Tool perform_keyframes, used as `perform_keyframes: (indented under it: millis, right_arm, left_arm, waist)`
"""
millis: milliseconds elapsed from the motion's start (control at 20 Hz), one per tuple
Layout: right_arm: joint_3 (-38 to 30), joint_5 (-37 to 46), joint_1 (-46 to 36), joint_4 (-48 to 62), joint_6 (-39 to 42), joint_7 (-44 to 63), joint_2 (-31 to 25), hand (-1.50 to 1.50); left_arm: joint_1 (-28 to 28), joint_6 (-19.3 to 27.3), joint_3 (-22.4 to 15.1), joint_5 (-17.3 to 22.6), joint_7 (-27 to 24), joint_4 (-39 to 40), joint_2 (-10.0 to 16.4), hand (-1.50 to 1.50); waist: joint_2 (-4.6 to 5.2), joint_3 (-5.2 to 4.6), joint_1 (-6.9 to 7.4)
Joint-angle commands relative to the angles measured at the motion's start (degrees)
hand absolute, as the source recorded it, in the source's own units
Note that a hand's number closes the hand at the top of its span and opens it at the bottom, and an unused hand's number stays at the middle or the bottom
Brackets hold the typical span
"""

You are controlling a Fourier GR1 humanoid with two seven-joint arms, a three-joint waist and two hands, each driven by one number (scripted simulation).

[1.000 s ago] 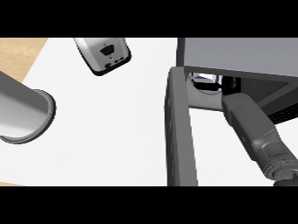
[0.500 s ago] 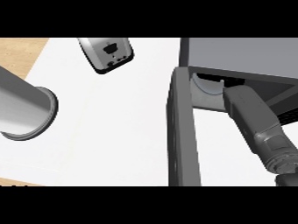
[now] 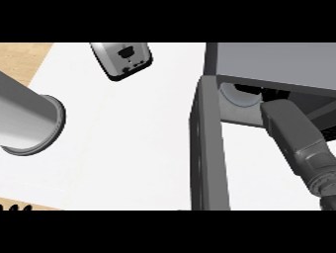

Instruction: Pick up the milk, place it into the microwave and close the microwave

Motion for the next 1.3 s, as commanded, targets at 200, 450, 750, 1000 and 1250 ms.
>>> perform_keyframes:
  millis: [200,450,750,1000,1250]
  right_arm:
    - [7.48,8.48,4.96,5.56,-16.62,16.66,-1.97,-1.5]
    - [10.88,11.71,-1.87,4.13,-2.22,11.09,1.84,-1.5]
    - [11.29,12.1,-2.29,4.57,1.58,10.35,5.35,-1.5]
    - [11.08,11.88,-2.85,4.48,6.7,9.55,6.17,-1.5]
    - [6.91,7.87,-2.37,0.67,11.55,6.21,7.23,-1.5]
  left_arm:
    - [-1.92,0.27,-0.49,-0.92,0.47,1.11,-0.14,-1.5]
    - [-3.55,0.04,-0.35,-1.51,1.09,1.77,0.56,-1.5]
    - [-3.36,0.2,0.36,-0.93,0.92,2.0,0.36,-1.5]
    - [-3.24,-0.32,0.84,-1.18,0.02,2.55,0.67,-1.5]
    - [-3.04,0.32,-0.19,-1.81,-0.18,2.88,-0.49,-1.5]
  waist:
    - [0.75,-0.26,1.97]
    - [0.03,0.46,2.55]
    - [-0.24,0.49,2.29]
    - [-0.36,0.47,2.0]
    - [-0.69,0.65,0.28]
